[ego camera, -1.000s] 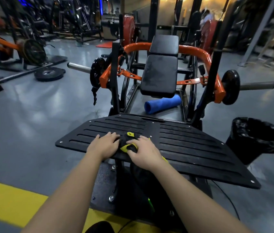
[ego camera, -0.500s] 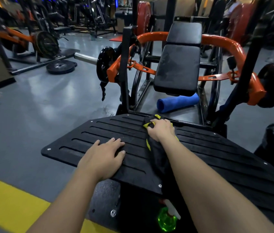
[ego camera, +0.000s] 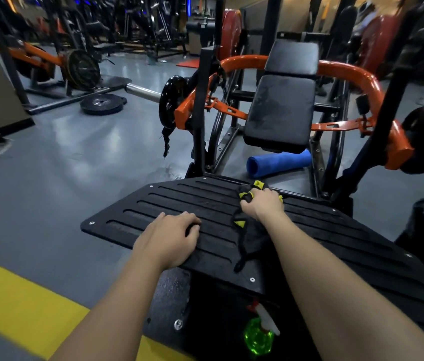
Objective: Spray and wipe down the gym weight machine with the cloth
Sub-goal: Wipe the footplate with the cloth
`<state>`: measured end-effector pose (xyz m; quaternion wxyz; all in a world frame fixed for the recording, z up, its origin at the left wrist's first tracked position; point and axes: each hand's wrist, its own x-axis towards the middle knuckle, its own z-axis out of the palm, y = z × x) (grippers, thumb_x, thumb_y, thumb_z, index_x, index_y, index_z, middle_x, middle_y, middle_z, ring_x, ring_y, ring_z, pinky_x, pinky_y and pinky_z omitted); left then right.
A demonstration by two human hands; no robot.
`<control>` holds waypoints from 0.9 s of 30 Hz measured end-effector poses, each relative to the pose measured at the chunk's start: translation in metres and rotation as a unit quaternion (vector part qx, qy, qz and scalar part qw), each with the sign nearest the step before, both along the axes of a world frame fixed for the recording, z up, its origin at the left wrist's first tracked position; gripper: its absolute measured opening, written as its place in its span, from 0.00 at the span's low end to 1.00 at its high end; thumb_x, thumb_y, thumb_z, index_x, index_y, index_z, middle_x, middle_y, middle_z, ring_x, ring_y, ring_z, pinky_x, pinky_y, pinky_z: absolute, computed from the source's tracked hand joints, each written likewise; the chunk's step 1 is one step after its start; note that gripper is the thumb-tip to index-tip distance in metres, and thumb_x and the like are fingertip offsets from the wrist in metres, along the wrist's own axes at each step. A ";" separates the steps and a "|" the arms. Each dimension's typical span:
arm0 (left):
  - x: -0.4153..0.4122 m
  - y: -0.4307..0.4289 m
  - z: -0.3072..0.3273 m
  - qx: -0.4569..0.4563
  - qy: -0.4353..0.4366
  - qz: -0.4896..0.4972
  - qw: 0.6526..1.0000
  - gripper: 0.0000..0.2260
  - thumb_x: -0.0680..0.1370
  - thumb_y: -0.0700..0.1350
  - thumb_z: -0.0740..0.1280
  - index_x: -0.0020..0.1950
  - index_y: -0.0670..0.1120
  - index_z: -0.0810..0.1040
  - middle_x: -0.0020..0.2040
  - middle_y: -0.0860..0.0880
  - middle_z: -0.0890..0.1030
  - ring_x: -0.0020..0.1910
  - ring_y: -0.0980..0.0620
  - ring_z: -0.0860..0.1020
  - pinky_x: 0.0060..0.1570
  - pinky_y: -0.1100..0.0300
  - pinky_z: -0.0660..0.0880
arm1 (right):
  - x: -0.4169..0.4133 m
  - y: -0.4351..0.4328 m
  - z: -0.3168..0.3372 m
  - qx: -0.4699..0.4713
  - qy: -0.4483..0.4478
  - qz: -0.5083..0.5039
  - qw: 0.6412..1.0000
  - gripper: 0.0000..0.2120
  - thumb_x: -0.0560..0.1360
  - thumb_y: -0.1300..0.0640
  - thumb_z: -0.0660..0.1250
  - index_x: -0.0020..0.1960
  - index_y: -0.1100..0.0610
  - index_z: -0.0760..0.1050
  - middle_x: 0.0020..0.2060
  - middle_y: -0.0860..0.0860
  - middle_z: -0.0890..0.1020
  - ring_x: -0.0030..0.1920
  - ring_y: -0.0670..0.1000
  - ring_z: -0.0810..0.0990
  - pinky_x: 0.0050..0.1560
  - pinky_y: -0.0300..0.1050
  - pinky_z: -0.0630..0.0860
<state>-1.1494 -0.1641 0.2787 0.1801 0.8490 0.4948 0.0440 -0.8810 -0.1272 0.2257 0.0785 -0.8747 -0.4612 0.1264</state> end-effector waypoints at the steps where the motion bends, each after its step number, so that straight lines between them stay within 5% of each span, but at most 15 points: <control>1: 0.000 -0.003 0.003 -0.004 -0.004 0.004 1.000 0.15 0.85 0.55 0.54 0.69 0.59 0.74 0.70 0.55 0.77 0.71 0.46 0.72 0.71 0.51 0.64 | -0.005 -0.013 0.002 0.002 -0.005 0.004 1.000 0.26 0.78 0.40 0.60 0.73 0.50 0.71 0.69 0.58 0.73 0.72 0.62 0.66 0.70 0.60 0.69; 6: -0.004 -0.011 0.011 -0.009 -0.021 0.017 1.000 0.14 0.84 0.53 0.56 0.66 0.58 0.76 0.62 0.49 0.82 0.64 0.45 0.75 0.71 0.52 0.65 | -0.038 -0.082 0.022 0.020 0.000 -0.001 1.000 0.25 0.78 0.40 0.60 0.72 0.48 0.72 0.67 0.55 0.74 0.73 0.59 0.66 0.69 0.58 0.70; 15: -0.002 -0.002 0.000 -0.035 -0.015 0.036 0.999 0.16 0.82 0.55 0.55 0.69 0.61 0.72 0.60 0.48 0.82 0.71 0.42 0.70 0.64 0.48 0.71 | -0.078 -0.173 0.045 0.033 -0.031 -0.003 0.999 0.19 0.79 0.40 0.59 0.65 0.48 0.72 0.61 0.51 0.74 0.69 0.57 0.66 0.65 0.59 0.68; 21: -0.002 0.006 -0.006 -0.035 -0.003 0.039 0.999 0.17 0.82 0.56 0.55 0.70 0.62 0.71 0.63 0.47 0.81 0.73 0.41 0.68 0.63 0.48 0.71 | -0.074 -0.150 0.041 0.032 -0.040 -0.018 0.999 0.21 0.80 0.40 0.59 0.68 0.49 0.71 0.67 0.52 0.72 0.71 0.58 0.66 0.67 0.62 0.65; 27: 0.002 0.009 -0.008 -0.011 0.002 0.031 0.999 0.16 0.82 0.56 0.57 0.69 0.63 0.71 0.60 0.47 0.81 0.66 0.44 0.73 0.56 0.50 0.71 | -0.048 -0.100 0.022 0.038 -0.031 -0.046 0.998 0.21 0.80 0.41 0.59 0.69 0.48 0.71 0.71 0.52 0.72 0.73 0.58 0.64 0.69 0.64 0.61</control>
